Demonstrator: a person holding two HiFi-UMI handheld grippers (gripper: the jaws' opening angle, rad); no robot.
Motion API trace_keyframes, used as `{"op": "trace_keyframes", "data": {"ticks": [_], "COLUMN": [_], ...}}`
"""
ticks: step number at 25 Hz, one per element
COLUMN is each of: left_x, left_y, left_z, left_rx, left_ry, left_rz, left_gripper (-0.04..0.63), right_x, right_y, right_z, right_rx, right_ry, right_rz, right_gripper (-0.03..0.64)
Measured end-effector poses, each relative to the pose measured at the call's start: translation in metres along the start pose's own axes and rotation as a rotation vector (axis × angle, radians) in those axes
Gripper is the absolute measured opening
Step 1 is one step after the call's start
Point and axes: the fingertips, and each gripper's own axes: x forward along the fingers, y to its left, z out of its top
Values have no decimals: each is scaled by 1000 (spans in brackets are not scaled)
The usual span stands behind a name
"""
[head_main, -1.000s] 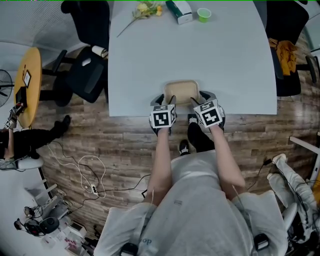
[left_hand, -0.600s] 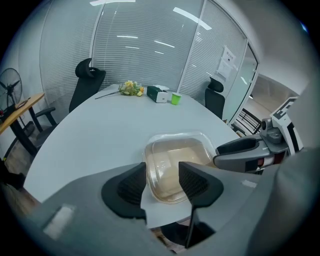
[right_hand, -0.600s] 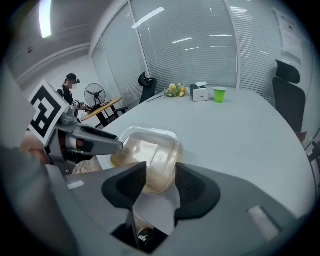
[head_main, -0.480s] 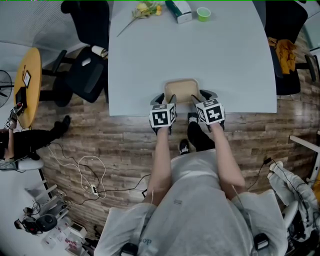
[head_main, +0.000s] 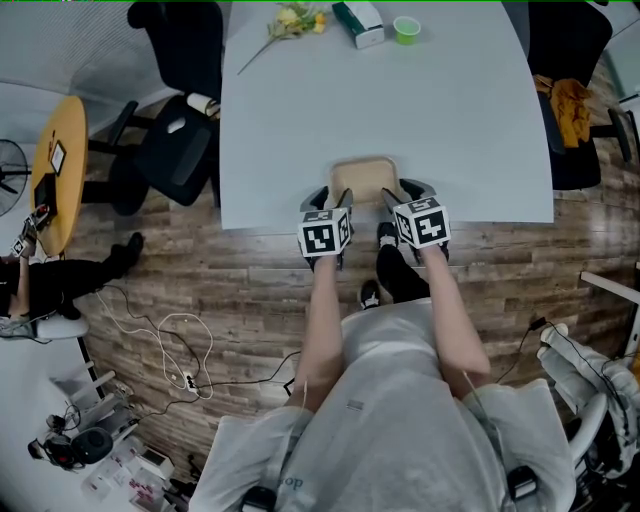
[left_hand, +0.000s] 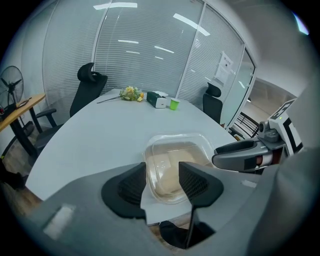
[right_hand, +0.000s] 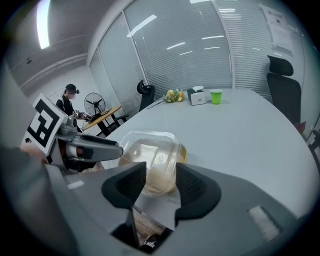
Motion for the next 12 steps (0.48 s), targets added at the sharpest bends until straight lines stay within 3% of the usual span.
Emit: {"op": "trace_keyframes", "data": {"ticks": [12], "left_x": [-15], "left_y": [-5], "left_z": [2], "left_rx": [16], "left_ry": [-32], "left_rz": [-3], "left_gripper": [212], "right_x": [-15], "right_y": [8], "right_z": [5], "right_rx": [11], "right_ry": [-53], "right_rz": [3], "right_gripper": [189]}}
